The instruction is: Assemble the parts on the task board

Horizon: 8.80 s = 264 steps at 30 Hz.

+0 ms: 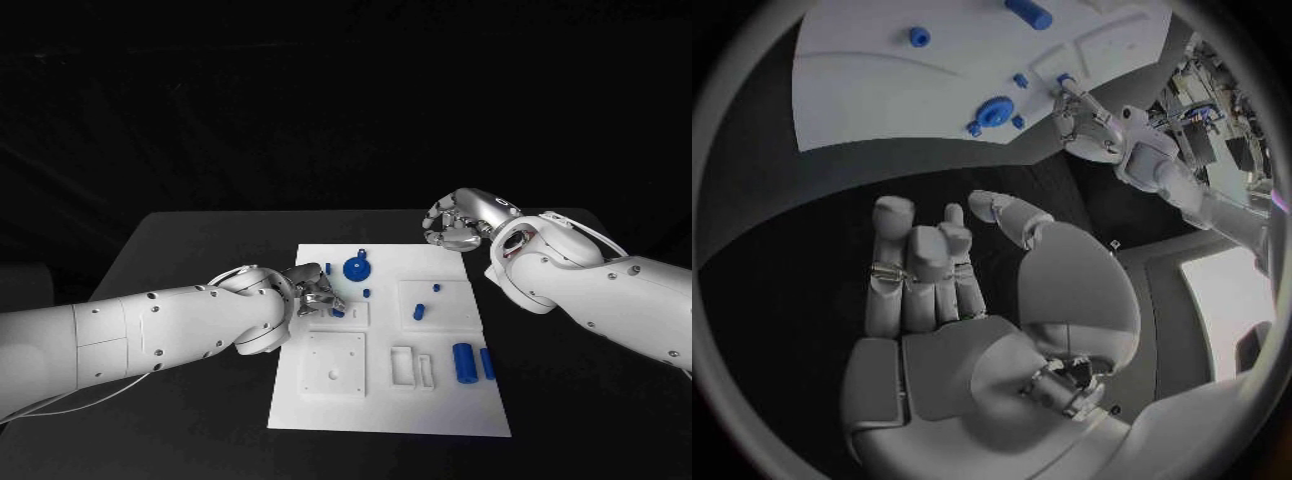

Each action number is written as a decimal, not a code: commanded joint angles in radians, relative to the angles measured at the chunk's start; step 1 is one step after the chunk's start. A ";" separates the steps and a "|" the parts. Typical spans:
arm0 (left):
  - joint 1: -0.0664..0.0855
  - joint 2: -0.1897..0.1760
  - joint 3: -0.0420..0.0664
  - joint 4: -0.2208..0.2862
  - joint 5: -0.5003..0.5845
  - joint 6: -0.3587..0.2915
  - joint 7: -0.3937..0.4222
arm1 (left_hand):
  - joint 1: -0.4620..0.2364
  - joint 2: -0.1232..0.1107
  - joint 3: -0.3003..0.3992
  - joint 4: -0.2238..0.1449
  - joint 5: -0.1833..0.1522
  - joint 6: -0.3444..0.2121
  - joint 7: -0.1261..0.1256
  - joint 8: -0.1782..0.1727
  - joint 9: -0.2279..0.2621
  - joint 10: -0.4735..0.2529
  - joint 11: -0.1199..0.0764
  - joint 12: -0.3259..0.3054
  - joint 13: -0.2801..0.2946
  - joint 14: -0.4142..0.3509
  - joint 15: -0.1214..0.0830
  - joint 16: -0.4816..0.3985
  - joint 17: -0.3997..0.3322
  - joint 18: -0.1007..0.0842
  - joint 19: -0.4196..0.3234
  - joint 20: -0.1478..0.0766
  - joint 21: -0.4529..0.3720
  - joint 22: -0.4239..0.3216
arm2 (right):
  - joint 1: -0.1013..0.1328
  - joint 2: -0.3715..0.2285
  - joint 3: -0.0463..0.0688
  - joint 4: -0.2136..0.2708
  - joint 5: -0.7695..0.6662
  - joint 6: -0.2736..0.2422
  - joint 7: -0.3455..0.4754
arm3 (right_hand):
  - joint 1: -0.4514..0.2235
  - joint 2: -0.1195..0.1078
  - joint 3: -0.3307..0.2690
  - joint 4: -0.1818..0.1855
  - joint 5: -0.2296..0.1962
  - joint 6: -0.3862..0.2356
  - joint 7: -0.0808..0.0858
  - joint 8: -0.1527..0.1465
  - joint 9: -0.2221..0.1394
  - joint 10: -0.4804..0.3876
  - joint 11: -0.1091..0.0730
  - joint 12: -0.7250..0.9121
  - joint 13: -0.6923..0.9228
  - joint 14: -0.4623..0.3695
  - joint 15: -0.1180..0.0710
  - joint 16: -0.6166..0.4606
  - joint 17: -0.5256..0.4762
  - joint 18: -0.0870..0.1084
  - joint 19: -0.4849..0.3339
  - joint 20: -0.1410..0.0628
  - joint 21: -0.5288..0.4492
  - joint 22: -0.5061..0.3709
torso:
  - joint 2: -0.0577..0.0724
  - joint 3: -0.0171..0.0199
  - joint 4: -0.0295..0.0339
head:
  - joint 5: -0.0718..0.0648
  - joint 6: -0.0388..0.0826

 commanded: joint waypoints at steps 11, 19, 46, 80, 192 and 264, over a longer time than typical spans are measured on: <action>-0.014 0.008 -0.010 0.004 0.027 0.074 -0.007 | -0.021 -0.026 -0.026 0.057 -0.160 0.153 -0.107 0.006 -0.011 -0.068 -0.056 0.008 -0.012 0.056 -0.059 0.000 -0.002 0.008 -0.003 -0.109 -0.006 0.005 | 0.000 0.001 0.001 -0.002 0.000 0.008 0.009 | -0.004 0.002 0.004 0.004 0.004 0.000 0.009 0.002 -0.001 -0.002 -0.003 -0.001 -0.001 -0.003 0.000 -0.006 0.002 0.013 -0.001 -0.009 -0.006 0.013 | 0.000 -0.0003 0.0001 | 0.000 0.002; -0.014 0.008 -0.010 0.003 0.028 0.073 -0.008 | -0.028 -0.032 -0.028 0.074 -0.163 0.152 -0.107 0.007 -0.013 -0.069 -0.057 0.009 -0.015 0.055 -0.061 0.000 -0.002 0.009 -0.003 -0.109 -0.007 0.005 | 0.000 0.000 0.001 -0.003 0.000 0.009 0.009 | -0.004 0.002 0.004 0.004 0.003 0.000 0.009 0.002 -0.001 -0.002 -0.003 -0.001 -0.001 -0.003 0.000 -0.006 0.002 0.013 -0.001 -0.009 -0.006 0.013 | 0.000 0.0002 -0.0001 | 0.002 0.002; -0.014 0.007 -0.009 0.003 0.041 0.074 -0.003 | -0.059 -0.114 -0.035 0.168 -0.309 0.143 -0.107 0.015 -0.018 -0.073 -0.057 0.014 -0.030 0.049 -0.068 0.000 -0.003 0.015 -0.006 -0.110 -0.009 0.006 | 0.000 0.001 0.001 -0.001 0.000 0.008 0.010 | -0.004 0.002 0.004 0.004 0.003 0.000 0.009 0.002 -0.001 -0.002 -0.003 -0.001 -0.002 -0.003 0.000 -0.007 0.002 0.013 -0.002 -0.009 -0.006 0.013 | 0.000 -0.0003 0.0006 | -0.006 0.006; -0.013 -0.005 0.003 -0.006 0.040 0.061 -0.007 | -0.073 -0.209 -0.020 0.283 -0.309 0.130 -0.104 0.024 -0.013 -0.072 -0.053 0.013 -0.041 0.044 -0.068 0.001 -0.005 0.019 -0.008 -0.109 -0.004 0.006 | 0.000 0.002 0.001 -0.004 0.002 0.010 0.013 | -0.006 0.003 0.005 -0.001 0.044 0.000 0.009 0.002 -0.001 -0.003 -0.002 -0.001 -0.003 -0.003 0.001 -0.009 0.002 0.013 -0.002 -0.008 -0.007 0.014 | 0.000 -0.0008 -0.0009 | -0.011 0.007; 0.092 0.328 0.106 -0.753 0.159 0.645 0.058 | -0.018 -0.045 -0.228 0.235 -0.301 -0.191 0.025 -0.137 -0.060 -0.267 0.072 -0.277 -0.154 -0.167 0.065 -0.253 -0.098 -0.059 -0.218 -0.042 -0.224 -0.040 | 0.000 0.036 0.004 -0.075 0.059 0.043 0.021 | -0.025 0.005 -0.017 0.013 -0.032 -0.057 0.028 -0.024 -0.011 -0.009 0.015 0.003 -0.006 -0.002 0.017 -0.013 0.003 0.013 -0.002 -0.008 -0.015 0.014 | 0.003 -0.0019 -0.0036 | -0.013 0.027; 0.073 0.332 0.107 -0.760 0.243 0.651 0.063 | 0.078 0.088 -0.212 0.055 -0.275 -0.172 0.023 -0.133 -0.068 -0.246 0.071 -0.299 -0.150 -0.158 0.066 -0.258 -0.094 -0.065 -0.198 -0.040 -0.246 -0.009 | 0.000 0.042 0.005 -0.085 0.044 0.042 0.007 | -0.023 0.006 -0.016 0.015 -0.035 -0.056 0.027 -0.023 -0.010 -0.009 0.015 0.004 -0.006 -0.002 0.017 -0.014 0.004 0.013 -0.003 -0.008 -0.015 0.014 | 0.003 -0.0003 -0.0021 | -0.020 0.014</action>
